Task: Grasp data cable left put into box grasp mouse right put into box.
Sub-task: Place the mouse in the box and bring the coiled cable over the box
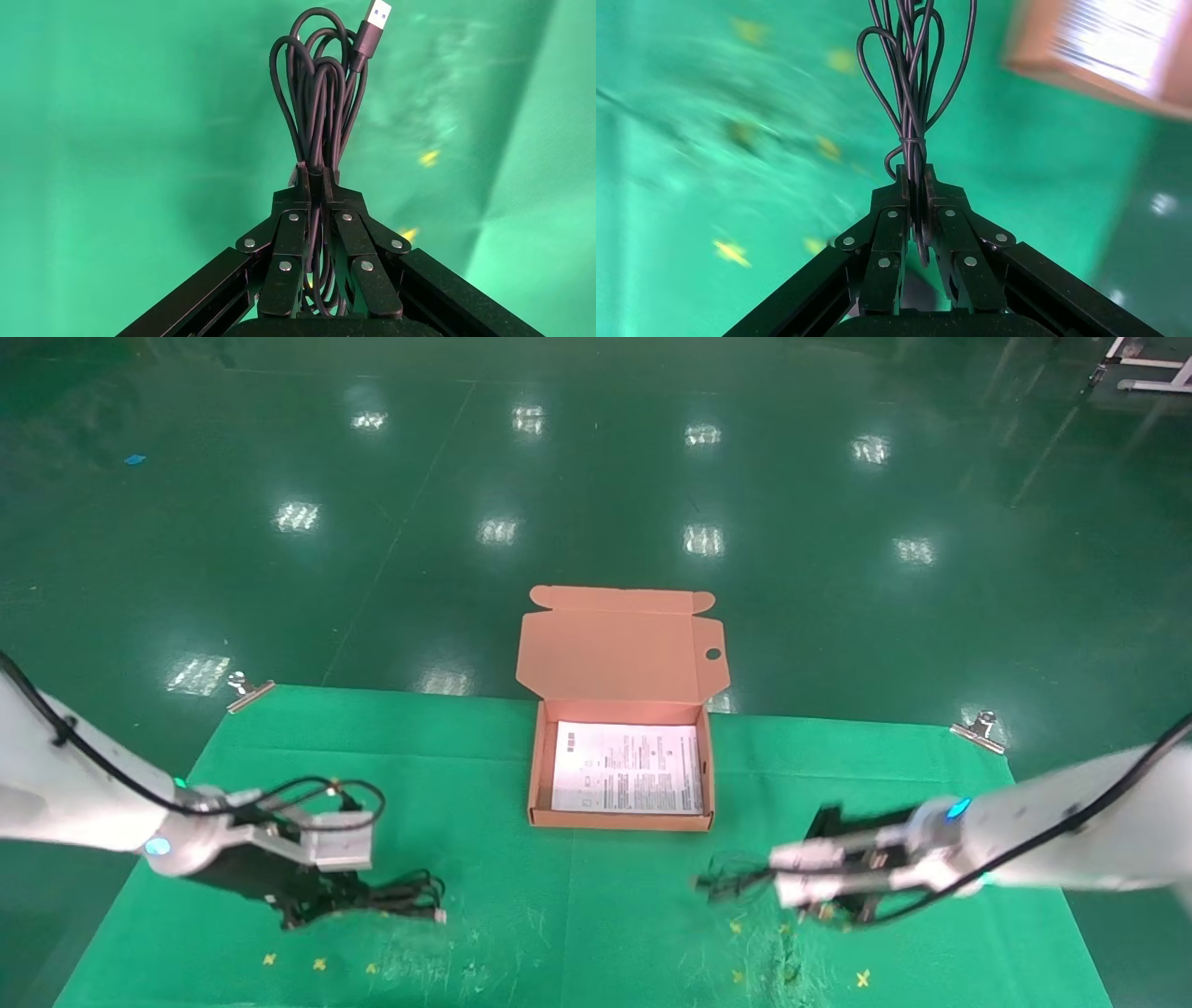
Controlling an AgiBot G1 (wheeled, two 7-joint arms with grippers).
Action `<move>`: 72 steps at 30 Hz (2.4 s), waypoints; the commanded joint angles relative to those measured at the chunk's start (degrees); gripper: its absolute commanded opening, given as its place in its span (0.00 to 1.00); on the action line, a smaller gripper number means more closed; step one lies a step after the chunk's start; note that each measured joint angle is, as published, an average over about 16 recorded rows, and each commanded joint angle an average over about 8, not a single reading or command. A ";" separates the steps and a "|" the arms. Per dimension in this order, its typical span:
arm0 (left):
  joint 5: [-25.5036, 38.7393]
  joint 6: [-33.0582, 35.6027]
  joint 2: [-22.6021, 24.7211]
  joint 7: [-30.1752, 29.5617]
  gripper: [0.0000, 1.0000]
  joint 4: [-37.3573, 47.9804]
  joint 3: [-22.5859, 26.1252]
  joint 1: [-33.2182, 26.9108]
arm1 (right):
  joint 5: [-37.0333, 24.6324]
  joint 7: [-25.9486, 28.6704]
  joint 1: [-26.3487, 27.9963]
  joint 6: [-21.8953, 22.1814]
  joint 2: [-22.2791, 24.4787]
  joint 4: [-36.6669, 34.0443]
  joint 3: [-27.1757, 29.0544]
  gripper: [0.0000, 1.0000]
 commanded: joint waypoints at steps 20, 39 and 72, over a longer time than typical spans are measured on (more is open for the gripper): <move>2.25 -3.58 -4.53 -7.52 0.00 -21.08 -2.56 -11.59 | 7.22 1.33 19.19 8.45 -6.29 -7.15 8.82 0.00; 2.86 -10.29 1.66 -2.61 0.00 -13.38 -4.16 -18.60 | 14.49 -12.71 27.89 15.25 -17.40 -26.99 11.33 0.00; 14.38 -4.55 -9.28 -20.90 0.00 -27.69 0.50 -15.89 | 23.77 -6.98 19.73 19.08 -19.08 -21.90 -4.21 0.00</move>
